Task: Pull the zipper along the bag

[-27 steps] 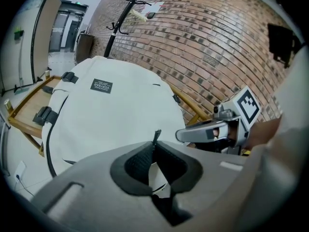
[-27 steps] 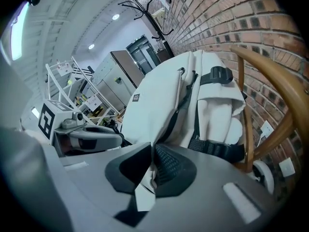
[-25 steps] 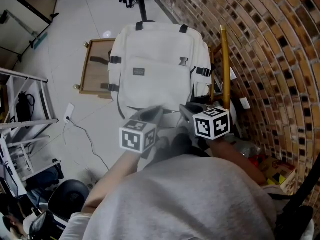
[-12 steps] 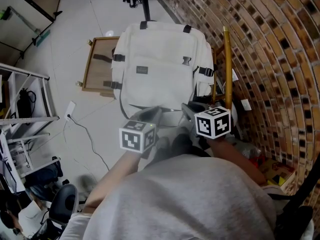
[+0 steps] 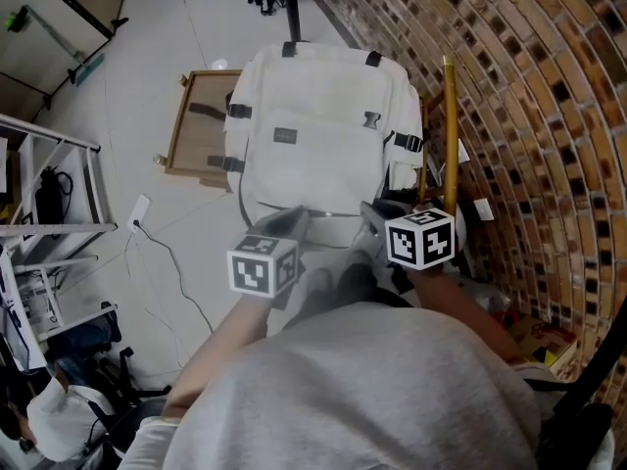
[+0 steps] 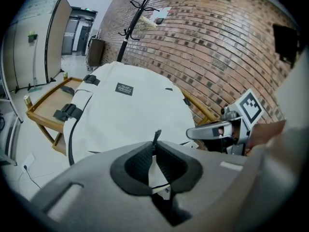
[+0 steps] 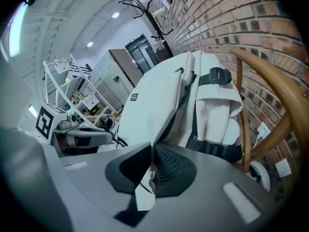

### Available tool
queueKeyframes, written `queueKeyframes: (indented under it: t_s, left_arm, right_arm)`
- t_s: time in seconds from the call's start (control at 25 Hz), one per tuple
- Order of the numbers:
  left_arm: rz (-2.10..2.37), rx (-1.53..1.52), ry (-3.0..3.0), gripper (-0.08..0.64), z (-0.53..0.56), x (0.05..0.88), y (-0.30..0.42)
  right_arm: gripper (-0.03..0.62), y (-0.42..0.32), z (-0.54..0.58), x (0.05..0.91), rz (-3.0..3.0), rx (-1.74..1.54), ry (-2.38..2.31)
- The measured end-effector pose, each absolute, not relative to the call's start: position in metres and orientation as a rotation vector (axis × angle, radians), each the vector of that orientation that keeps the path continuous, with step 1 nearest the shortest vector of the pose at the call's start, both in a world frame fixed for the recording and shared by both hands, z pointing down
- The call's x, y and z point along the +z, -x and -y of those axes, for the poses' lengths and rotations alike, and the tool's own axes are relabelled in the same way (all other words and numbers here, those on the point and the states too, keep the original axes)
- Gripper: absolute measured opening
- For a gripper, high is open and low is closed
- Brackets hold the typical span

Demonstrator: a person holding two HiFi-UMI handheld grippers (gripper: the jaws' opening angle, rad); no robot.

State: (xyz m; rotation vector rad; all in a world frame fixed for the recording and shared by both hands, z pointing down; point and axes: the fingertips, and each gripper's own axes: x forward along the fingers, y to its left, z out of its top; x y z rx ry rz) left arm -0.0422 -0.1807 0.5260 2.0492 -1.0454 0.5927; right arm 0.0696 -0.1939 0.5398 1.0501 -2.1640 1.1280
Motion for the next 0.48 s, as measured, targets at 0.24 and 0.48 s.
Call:
queueKeyframes:
  t_s: [0.24,0.48]
  left_arm:
    - [1.065,0.589,-2.043,0.026,0.1789,0.5265,0.0454]
    - [1.075,0.586,-2.045,0.026,0.1786,0.5254,0.0474]
  right_arm:
    - [0.018,-0.0673,0.1939,0.5386,2.163,1.109,-1.041]
    - [0.018,-0.0665,0.1944,0.5383,2.144,1.084,-1.041]
